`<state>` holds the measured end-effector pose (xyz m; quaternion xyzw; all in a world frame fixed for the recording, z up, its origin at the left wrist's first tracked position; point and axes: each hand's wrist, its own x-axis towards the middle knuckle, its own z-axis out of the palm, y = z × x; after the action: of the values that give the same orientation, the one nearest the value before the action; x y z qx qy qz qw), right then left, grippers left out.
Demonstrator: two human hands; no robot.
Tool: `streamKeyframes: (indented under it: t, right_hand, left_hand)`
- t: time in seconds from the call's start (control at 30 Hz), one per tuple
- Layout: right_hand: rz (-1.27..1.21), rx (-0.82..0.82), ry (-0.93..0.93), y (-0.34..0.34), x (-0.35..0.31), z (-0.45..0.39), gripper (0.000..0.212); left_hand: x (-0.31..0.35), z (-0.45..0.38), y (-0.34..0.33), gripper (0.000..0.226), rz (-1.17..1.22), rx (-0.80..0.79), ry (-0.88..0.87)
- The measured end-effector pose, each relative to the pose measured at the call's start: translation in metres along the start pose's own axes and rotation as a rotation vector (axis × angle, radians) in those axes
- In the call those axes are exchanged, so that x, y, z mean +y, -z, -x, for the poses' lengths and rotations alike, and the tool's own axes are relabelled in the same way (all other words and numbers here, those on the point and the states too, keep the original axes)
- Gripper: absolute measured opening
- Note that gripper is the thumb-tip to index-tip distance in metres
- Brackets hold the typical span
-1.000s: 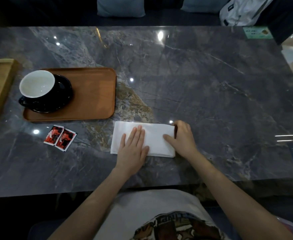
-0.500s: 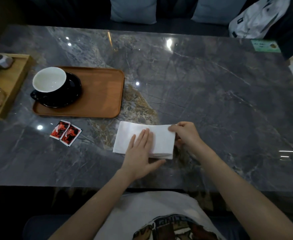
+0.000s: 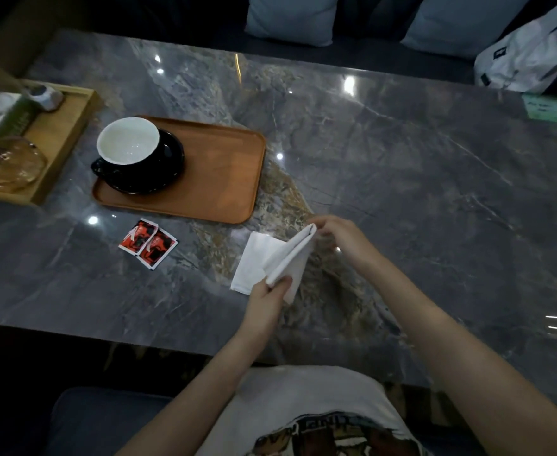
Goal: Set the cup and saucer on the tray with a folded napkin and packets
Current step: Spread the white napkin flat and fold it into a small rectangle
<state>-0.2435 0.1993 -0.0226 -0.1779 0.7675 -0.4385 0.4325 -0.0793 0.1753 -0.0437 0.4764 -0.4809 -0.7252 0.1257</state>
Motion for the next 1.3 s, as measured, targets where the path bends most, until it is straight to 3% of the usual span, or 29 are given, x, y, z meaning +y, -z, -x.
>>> streamKeyframes:
  t: [0.2, 0.33, 0.5, 0.63, 0.77, 0.87, 0.97, 1.03, 1.1, 1.2, 1.3]
  right_hand:
    - [0.163, -0.206, 0.075, -0.025, 0.008, -0.008, 0.021]
    - [0.264, -0.22, 0.168, -0.036, 0.012, -0.016, 0.012]
    - [0.42, -0.154, 0.209, -0.042, 0.015, -0.023, 0.015]
    - [0.528, -0.121, 0.213, -0.045, 0.011, -0.023, 0.016]
    - [0.634, -0.055, 0.221, -0.052, 0.011, -0.024, 0.017]
    - [0.697, -0.015, 0.25, -0.055, 0.013, -0.024, 0.019]
    - [0.805, 0.022, 0.302, -0.058, 0.013, -0.024, 0.021]
    - [0.936, 0.082, 0.359, -0.061, 0.015, -0.022, 0.022]
    - [1.027, 0.146, 0.462, -0.066, 0.021, -0.016, 0.022]
    - [1.033, 0.228, 0.54, -0.068, 0.03, -0.006, 0.036]
    - [1.053, 0.236, 0.57, -0.069, 0.041, 0.011, 0.047]
  left_hand:
    - [0.0, -0.002, 0.015, 0.014, 0.384, 0.015, 0.124]
    - [-0.007, -0.006, 0.031, 0.027, 0.312, 0.135, 0.17]
    - [-0.007, -0.006, 0.044, 0.008, 0.186, 0.268, 0.159]
    - [-0.01, -0.01, 0.052, 0.02, -0.07, 0.32, 0.128]
    - [-0.013, -0.015, 0.061, 0.038, -0.475, 0.412, 0.009]
    - [-0.005, -0.011, 0.062, 0.039, -0.771, 0.472, -0.054]
    - [-0.001, -0.01, 0.061, 0.029, -1.005, 0.544, -0.319]
    - [-0.003, -0.014, 0.061, 0.019, -1.115, 0.483, -0.64]
    - [-0.003, -0.023, 0.057, 0.022, -1.22, 0.293, -0.853]
    - [-0.002, -0.037, 0.048, 0.045, -1.504, 0.107, -0.879]
    - [-0.004, -0.049, 0.048, 0.055, -1.636, 0.058, -0.722]
